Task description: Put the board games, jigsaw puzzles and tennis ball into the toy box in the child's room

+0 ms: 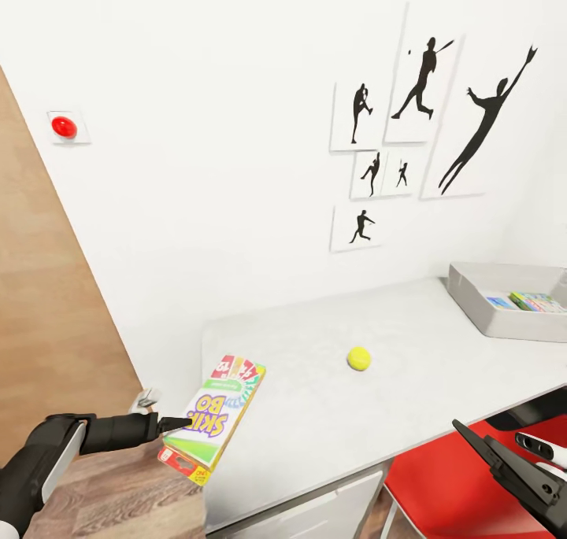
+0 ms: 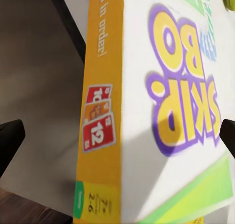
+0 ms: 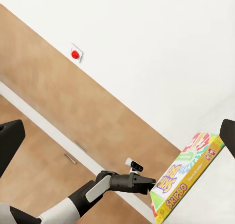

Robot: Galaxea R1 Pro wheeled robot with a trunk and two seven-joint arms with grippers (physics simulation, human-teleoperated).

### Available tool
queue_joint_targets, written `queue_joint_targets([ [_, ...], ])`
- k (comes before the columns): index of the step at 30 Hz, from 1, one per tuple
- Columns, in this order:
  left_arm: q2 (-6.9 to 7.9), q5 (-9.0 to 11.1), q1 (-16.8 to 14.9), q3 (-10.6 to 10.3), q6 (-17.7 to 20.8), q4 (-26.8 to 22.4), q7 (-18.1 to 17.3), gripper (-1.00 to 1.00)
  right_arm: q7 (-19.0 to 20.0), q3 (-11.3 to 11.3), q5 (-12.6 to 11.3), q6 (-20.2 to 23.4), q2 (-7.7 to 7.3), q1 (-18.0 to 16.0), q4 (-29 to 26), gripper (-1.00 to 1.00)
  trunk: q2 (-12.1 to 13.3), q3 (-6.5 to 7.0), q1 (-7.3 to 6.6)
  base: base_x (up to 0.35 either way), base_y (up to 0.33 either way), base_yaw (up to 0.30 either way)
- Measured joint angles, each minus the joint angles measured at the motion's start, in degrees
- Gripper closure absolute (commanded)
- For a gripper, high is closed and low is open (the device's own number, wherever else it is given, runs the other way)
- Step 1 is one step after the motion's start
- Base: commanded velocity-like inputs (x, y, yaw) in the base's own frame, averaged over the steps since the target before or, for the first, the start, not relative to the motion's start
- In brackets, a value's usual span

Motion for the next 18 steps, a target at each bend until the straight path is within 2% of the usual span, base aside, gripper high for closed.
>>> queue_joint_targets([
  [13,-0.03,0.01,0.0,0.0,0.0,0.0,0.0,-1.0,0.0,0.0,0.0,0.02,0.0,0.0,-0.01,-1.0,0.0,0.0,0.0,0.0,-0.002,0.0],
  [18,-0.05,0.02,0.0,0.0,0.0,0.0,0.0,-1.0,0.0,0.0,0.0,0.02,0.0,0.0,0.01,-1.0,0.0,0.0,0.01,-0.077,-0.062,0.0],
])
